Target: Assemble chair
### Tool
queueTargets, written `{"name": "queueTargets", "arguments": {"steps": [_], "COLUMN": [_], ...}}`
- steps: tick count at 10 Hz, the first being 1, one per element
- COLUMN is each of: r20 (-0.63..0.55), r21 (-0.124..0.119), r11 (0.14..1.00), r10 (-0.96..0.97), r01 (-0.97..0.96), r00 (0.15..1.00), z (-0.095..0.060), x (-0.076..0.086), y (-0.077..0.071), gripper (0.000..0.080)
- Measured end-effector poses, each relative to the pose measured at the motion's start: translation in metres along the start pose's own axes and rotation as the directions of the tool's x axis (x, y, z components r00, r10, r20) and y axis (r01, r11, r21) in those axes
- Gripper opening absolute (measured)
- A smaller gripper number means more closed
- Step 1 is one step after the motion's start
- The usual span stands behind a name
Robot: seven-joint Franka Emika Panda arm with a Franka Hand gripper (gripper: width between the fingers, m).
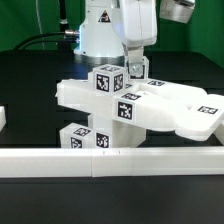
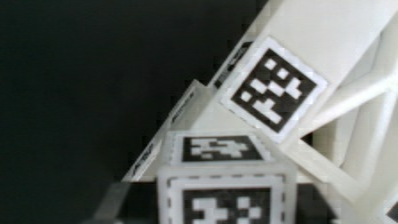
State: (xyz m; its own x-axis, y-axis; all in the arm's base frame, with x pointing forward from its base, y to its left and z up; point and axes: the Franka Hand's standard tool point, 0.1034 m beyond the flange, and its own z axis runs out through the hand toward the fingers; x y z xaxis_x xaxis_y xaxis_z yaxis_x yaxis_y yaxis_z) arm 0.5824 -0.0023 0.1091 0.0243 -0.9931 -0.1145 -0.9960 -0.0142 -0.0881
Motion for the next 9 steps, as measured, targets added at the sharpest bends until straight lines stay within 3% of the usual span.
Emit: {"name": "queueTargets", "arguments": {"steps": [2,7,9], "r20": [0.013,0.018,0.017], "r21": [-0.021,-0.016,-0.052], "r11": [0.993,0.880,0.721], "r10": [-0.117,-0.475,-0.692], "r01": [0.117,0.475,0.691], "r00": [0.993,0.880,0.722], "z": [-0.0031,-0.0028,-0.0032], "x": [-0.0045,-0.0046,-0.0064], "y": [-0.0022,-0.0026,-0.0012], "gripper": [0.0617,0.0649,0.0649]}}
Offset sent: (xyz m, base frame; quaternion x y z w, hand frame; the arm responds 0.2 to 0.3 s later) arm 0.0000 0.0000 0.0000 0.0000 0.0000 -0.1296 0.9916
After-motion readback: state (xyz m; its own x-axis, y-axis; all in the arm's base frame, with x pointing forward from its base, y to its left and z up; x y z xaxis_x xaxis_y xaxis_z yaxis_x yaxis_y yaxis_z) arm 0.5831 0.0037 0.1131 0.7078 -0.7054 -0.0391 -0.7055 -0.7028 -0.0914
